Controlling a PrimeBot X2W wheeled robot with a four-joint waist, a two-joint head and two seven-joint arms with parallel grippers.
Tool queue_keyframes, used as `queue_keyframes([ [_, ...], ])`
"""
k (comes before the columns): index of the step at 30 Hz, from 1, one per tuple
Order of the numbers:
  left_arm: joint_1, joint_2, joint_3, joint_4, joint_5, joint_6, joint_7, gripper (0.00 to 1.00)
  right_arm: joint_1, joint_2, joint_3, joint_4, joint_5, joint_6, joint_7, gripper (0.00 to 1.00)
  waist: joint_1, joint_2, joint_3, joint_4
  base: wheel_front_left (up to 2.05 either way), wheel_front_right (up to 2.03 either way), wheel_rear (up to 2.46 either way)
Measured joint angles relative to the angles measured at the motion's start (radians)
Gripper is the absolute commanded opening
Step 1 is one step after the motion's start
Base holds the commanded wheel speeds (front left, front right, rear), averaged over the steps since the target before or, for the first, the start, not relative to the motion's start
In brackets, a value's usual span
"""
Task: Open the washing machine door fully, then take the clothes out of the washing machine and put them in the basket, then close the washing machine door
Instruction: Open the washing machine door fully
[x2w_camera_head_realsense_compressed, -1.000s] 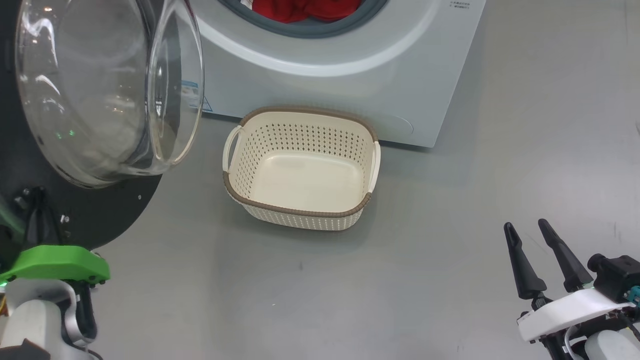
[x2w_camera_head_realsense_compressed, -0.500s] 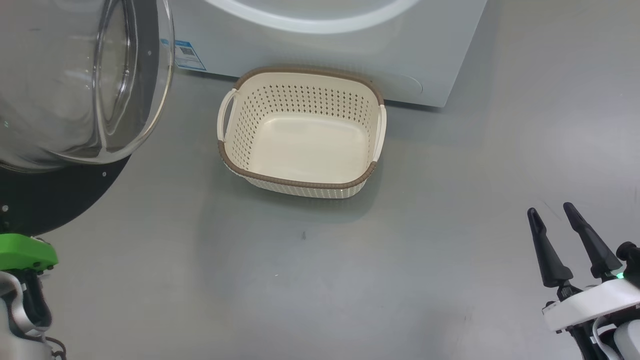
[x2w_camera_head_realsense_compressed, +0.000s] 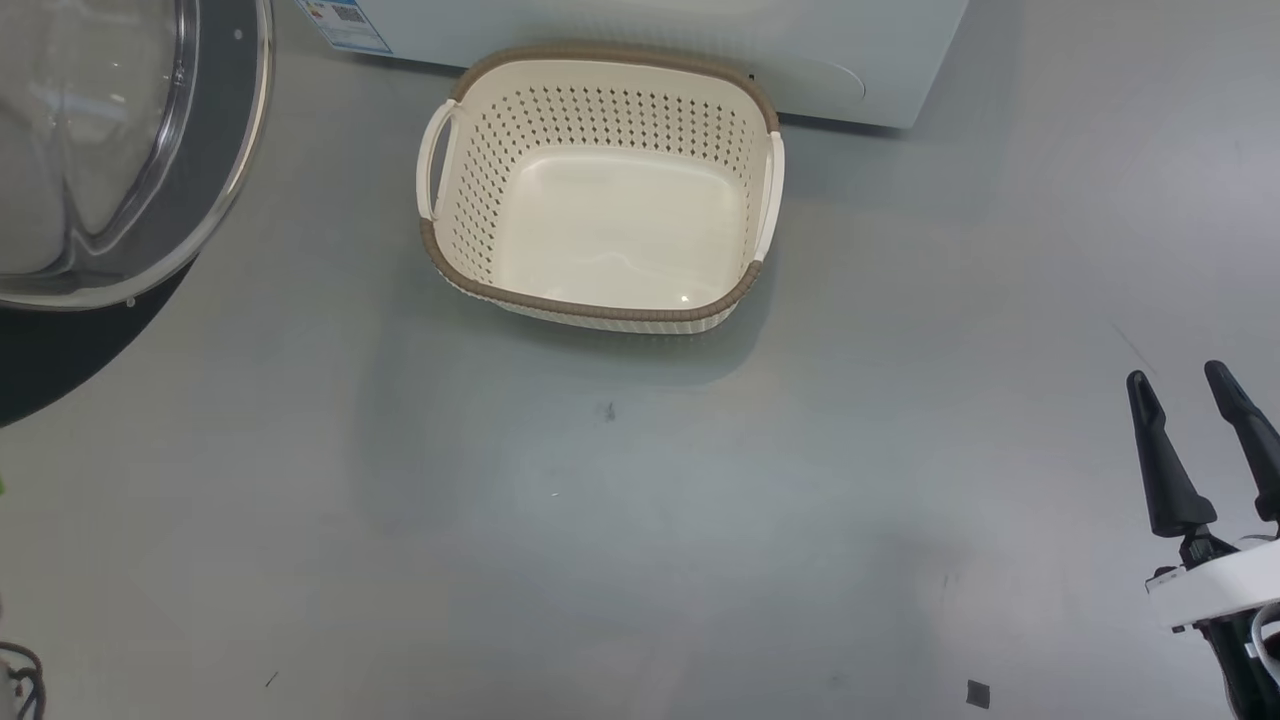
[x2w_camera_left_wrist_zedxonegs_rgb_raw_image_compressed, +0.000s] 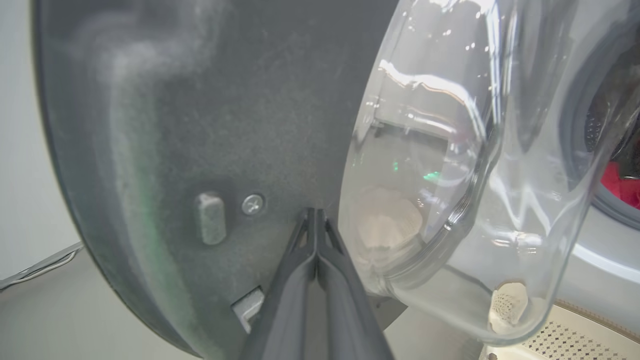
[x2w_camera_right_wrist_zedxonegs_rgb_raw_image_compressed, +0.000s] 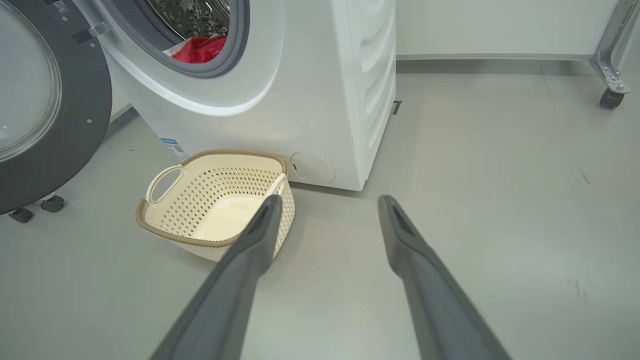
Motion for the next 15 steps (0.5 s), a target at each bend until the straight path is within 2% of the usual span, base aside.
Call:
queue_keyframes([
  [15, -0.051, 0.024, 0.028, 0.0, 0.008, 0.0, 0.047, 0.0, 0.01, -0.028, -0.028, -0.027, 0.007, 0.0, 0.0, 1.0, 0.0, 0.0, 0.064, 0.022, 0.0, 0.0, 0.0],
])
